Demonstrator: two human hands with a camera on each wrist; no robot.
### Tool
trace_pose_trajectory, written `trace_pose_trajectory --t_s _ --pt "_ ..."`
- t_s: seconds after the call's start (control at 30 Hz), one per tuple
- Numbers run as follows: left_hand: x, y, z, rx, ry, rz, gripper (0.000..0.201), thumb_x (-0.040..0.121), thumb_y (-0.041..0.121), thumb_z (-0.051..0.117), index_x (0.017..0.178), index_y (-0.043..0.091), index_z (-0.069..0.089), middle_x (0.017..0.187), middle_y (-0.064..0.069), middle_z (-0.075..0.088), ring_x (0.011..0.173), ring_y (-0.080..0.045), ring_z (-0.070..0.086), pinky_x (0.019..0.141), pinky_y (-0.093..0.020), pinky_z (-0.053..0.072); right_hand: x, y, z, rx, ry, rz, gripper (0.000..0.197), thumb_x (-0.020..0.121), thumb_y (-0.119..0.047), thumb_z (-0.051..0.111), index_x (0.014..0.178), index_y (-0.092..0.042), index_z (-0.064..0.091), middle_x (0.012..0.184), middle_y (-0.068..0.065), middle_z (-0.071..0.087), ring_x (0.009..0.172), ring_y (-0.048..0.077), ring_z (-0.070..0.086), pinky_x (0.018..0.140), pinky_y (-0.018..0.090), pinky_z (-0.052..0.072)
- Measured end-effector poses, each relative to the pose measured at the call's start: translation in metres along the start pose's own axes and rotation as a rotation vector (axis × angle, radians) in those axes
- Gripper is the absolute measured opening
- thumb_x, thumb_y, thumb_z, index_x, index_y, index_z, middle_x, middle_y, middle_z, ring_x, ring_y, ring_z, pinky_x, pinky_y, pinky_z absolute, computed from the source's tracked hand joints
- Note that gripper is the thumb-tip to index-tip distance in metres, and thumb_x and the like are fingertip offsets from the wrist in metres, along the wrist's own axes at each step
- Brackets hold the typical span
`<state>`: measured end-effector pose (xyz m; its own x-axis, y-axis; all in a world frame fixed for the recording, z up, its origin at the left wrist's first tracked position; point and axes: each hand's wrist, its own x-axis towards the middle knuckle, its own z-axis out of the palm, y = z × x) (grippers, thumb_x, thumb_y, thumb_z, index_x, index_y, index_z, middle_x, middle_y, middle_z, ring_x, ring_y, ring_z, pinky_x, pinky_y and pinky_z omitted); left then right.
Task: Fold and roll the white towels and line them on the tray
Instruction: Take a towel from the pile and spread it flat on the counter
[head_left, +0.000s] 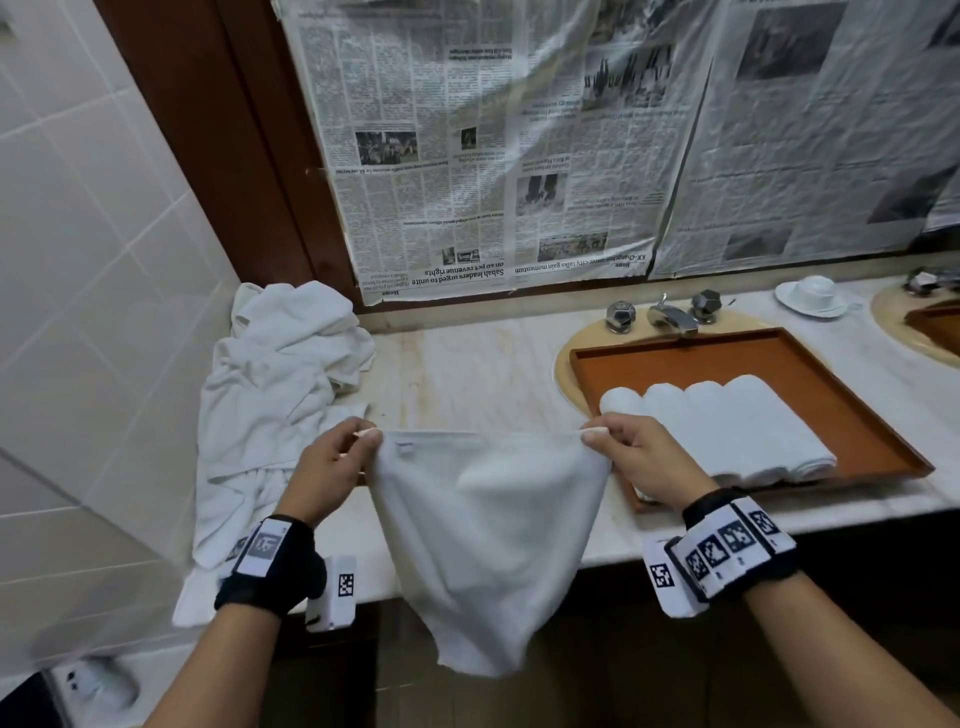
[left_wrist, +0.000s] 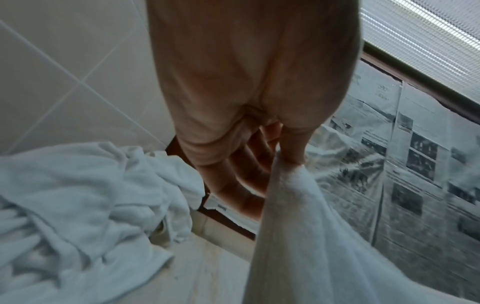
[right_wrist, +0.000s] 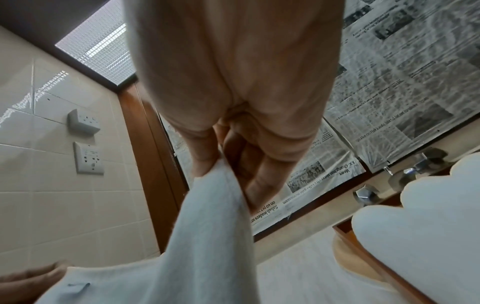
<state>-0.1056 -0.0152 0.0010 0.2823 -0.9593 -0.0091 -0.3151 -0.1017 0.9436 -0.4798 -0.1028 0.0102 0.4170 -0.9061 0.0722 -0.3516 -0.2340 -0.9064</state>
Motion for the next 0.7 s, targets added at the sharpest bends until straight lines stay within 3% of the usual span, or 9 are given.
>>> trace_pose_trajectory --t_s 0.07,0.2,0.37,0.47,0.53,0.6,0.7 --pt "0.005 0.006 -0.011 0.021 0.140 0.040 0.013 0.097 0.027 0.063 0.087 0.021 0.067 0.082 -0.007 0.066 0.077 -0.022 0.060 0.069 -0.043 0.060 0.005 0.000 -0.008 -0.023 0.026 -0.006 0.013 0.097 -0.021 0.061 0.091 -0.020 0.072 0.081 -0.006 0.070 0.079 0.010 0.064 0.074 0.031 0.050" --pt "0.013 0.032 -0.034 0.040 0.261 0.162 0.013 0.096 0.030 0.064 0.093 0.019 0.070 0.088 -0.007 0.070 0.081 -0.018 0.063 0.071 -0.050 0.061 0.027 -0.017 -0.032 -0.062 0.103 -0.068 0.015 0.096 -0.032 0.062 0.093 -0.019 0.069 0.084 0.003 0.073 0.080 0.023 0.069 0.077 0.050 0.055" --pt "0.023 0.064 -0.042 0.119 0.303 0.284 0.018 0.095 0.036 0.064 0.095 0.019 0.070 0.084 0.002 0.070 0.079 -0.012 0.061 0.075 -0.054 0.058 0.053 -0.047 -0.046 -0.133 0.141 -0.146 0.012 0.095 -0.031 0.063 0.088 -0.023 0.068 0.078 -0.004 0.072 0.074 0.013 0.069 0.070 0.044 0.057" --pt "0.031 0.071 -0.049 0.215 0.338 0.324 0.021 0.093 0.042 0.064 0.094 0.022 0.071 0.084 0.009 0.070 0.080 -0.011 0.063 0.079 -0.050 0.058 0.065 -0.053 -0.049 -0.100 0.121 -0.155 0.026 0.090 -0.044 0.061 0.095 -0.020 0.068 0.084 0.003 0.073 0.080 0.025 0.071 0.072 0.053 0.058" --pt "0.035 0.074 -0.055 0.268 0.363 0.335 0.016 0.093 0.040 0.065 0.091 0.025 0.071 0.083 0.014 0.069 0.079 -0.009 0.063 0.079 -0.043 0.057 0.072 -0.055 -0.049 -0.105 0.139 -0.157 0.023 0.093 -0.040 0.062 0.092 -0.018 0.067 0.080 0.007 0.073 0.076 0.030 0.070 0.066 0.053 0.057" --pt "0.041 0.074 -0.060 0.292 0.355 0.341 0.016 0.093 0.038 0.066 0.090 0.024 0.071 0.082 0.011 0.069 0.077 -0.012 0.064 0.075 -0.040 0.057 0.078 -0.059 -0.047 -0.136 0.159 -0.168 0.018 0.096 -0.030 0.062 0.090 -0.014 0.066 0.074 0.006 0.071 0.069 0.029 0.068 0.058 0.048 0.055" --pt "0.052 0.074 -0.066 0.311 0.305 0.346 0.015 0.093 0.033 0.068 0.086 0.020 0.071 0.074 0.002 0.067 0.063 -0.018 0.062 0.060 -0.029 0.056 0.092 -0.061 -0.041 -0.193 0.176 -0.183 0.019 0.095 -0.033 0.061 0.087 -0.017 0.065 0.069 0.007 0.068 0.065 0.029 0.064 0.062 0.050 0.052"
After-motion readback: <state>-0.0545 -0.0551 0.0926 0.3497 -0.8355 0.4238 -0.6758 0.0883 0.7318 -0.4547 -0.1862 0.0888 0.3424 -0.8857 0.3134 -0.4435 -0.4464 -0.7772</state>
